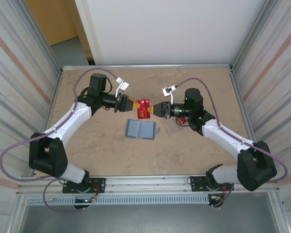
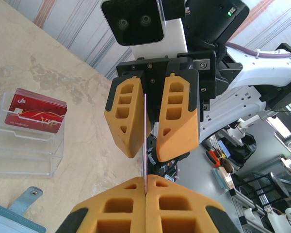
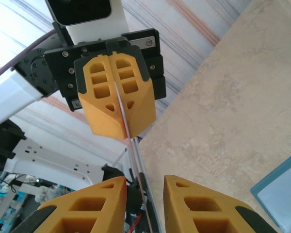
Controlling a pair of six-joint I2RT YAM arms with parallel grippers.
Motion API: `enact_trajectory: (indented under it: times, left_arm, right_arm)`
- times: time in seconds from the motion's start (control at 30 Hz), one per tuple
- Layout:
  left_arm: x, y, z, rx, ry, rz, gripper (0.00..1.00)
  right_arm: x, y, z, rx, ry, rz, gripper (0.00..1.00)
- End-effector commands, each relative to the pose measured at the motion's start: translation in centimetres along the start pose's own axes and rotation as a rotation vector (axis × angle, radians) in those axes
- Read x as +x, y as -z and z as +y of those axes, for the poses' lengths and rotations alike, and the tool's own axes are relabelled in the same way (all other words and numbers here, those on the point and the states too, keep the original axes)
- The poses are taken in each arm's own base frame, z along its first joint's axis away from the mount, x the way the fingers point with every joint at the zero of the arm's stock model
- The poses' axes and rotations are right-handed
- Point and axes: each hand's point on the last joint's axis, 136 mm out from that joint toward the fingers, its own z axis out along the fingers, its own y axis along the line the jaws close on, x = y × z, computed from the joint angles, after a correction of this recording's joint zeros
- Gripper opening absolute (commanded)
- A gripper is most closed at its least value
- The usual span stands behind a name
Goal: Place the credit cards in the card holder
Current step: Pick up the credit card from the storage box.
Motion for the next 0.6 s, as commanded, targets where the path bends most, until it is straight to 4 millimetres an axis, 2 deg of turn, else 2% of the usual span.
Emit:
enact_trajectory:
  times: [0.0,0.17,0.47,0.57]
  left_arm:
    - [-0.3,0.0,-0.6,0.015,-0.026,0.006,0.00]
    - [-0.3,0.0,-0.5,0.009,-0.033,0.007,0.00]
    - [-0.3,0.2,-0.3,0.004,-0.033,0.004,0.00]
    - [-0.1,0.1,0.1,0.000,-0.035,0.003,0.01]
  right_arm:
    - [-0.1,-0.6,1.5,-0.042,0.057,0.032,0.25]
    - [-0.1,-0.7,1.0,-0.015,0.056,0.046,0.14]
    - [0.5,-0.7,0.5,-0.013,0.039,0.059,0.09]
    - [0.5,-0.6,0.2,-0.006,0.036,0.062,0.00]
